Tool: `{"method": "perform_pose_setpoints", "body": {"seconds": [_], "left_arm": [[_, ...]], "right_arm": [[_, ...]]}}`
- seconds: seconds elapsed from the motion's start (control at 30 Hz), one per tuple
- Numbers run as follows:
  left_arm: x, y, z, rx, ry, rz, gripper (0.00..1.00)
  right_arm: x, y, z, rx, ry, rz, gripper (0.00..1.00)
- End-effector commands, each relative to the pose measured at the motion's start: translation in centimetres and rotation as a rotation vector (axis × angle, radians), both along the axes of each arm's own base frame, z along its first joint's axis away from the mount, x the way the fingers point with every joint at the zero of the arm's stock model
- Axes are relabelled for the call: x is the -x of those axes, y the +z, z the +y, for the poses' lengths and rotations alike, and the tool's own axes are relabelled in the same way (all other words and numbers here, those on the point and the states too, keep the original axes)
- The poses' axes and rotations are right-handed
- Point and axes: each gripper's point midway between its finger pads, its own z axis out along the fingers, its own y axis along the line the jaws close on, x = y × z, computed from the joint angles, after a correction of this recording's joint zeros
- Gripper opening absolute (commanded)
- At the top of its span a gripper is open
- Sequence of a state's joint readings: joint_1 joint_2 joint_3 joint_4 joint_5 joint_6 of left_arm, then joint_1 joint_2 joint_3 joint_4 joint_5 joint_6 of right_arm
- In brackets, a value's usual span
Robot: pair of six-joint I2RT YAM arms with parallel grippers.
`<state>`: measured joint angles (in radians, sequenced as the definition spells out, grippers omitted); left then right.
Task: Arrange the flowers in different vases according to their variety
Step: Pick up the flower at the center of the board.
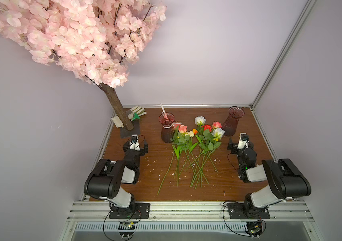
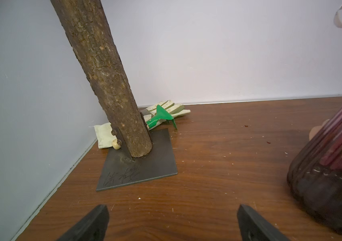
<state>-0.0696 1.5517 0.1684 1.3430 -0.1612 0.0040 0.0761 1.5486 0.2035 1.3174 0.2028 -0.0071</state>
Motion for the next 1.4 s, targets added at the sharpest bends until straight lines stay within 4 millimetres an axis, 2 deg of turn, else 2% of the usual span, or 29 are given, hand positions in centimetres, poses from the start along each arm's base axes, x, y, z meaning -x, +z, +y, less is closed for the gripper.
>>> {"method": "perform_pose_setpoints", "body": {"seconds": [0.0,0.63,0.7,0.77,0.9,1.03,1.13,1.2,1.3,1.37], "left_arm": [[-0.5,0.9,0.5,0.006,0.016,-0.032,1.00],[-0.4,1.0,0.5,0.006,0.016,-0.034,1.00],[-0.1,1.1,0.5,0.003,0.011,-0.043,1.00],[0.6,2.0,0.2,-0.009,0.008,-0.076,1.00],[2.5,4.5,-0.1,-0.067,0.069,-0.151,1.00],[4.0,7.1,-1.4,-0.110,0.066,-0.226,1.00],[5.2,9.3,-2.5,-0.023,0.023,-0.311,1.00],[5.8,10.5,-3.5,0.080,-0.022,-0.349,1.00],[6.9,11.1,-5.7,0.232,-0.113,-0.354,1.00],[7.6,11.0,-6.8,0.336,-0.152,-0.332,1.00]], "right_arm": [[-0.1,0.8,0.1,-0.005,0.005,-0.031,1.00],[0.0,1.0,0.3,0.000,0.020,-0.041,1.00],[0.8,2.0,0.6,0.006,0.032,-0.083,1.00],[1.6,3.0,-0.7,-0.011,-0.042,-0.105,1.00],[2.5,5.3,-0.7,-0.023,-0.041,-0.131,1.00],[3.8,8.3,-0.7,-0.147,-0.040,-0.174,0.99],[5.0,10.8,-0.5,-0.286,-0.033,-0.210,1.00],[5.4,11.8,0.0,-0.371,-0.005,-0.181,1.00],[5.9,12.9,2.4,-0.402,0.124,-0.107,0.99],[6.0,12.7,3.4,-0.440,0.166,-0.055,1.00]]}}
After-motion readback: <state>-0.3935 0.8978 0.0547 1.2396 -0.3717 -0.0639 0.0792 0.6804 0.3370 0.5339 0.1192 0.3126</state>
